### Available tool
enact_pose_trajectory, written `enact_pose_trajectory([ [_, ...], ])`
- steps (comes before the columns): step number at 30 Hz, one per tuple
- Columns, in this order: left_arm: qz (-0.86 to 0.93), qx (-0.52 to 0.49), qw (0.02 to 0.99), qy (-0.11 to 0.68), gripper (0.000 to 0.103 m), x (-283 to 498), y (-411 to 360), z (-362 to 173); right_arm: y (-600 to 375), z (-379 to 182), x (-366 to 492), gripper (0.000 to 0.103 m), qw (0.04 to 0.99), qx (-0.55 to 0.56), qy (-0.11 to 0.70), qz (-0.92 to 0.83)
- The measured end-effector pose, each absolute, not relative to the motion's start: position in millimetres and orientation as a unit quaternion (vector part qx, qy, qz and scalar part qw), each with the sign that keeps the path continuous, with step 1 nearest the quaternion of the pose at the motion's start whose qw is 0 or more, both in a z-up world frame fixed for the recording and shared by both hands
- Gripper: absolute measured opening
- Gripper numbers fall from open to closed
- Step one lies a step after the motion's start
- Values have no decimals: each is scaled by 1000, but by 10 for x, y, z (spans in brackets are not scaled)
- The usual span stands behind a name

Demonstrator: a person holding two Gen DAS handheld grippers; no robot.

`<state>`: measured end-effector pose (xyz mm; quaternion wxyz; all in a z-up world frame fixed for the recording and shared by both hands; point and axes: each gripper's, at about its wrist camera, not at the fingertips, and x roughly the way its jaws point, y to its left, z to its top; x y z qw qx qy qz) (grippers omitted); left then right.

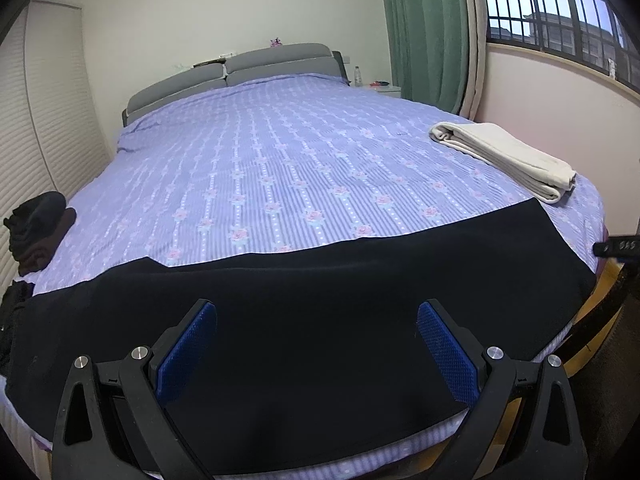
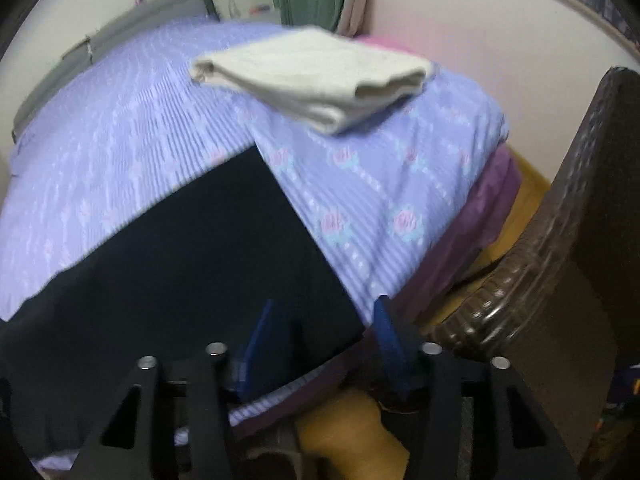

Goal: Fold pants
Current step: 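Pull the trouser leg end with the right tool to straighten it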

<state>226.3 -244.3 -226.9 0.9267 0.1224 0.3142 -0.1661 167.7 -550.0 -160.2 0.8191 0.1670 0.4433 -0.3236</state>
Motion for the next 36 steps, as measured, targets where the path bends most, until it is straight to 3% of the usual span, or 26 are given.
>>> enact_pose_trajectory([
  [3,-153,118,933,304,103,2229,-2300,-2230,-5435,-1418,1532,67,837,180,407,-318],
  [12,-129,103,938,304,103,2126,-1955,-2349,-5070,-1463,1231,67,863,280,366,-206],
  [23,-150,118,937,293,103,1955,-2215,-2427,-5310,-2307,1053,67,798,469,339,-170],
  [36,-152,120,935,295,103,2005,-2303,-2415,-5442,-2461,1198,64,792,495,318,-166],
])
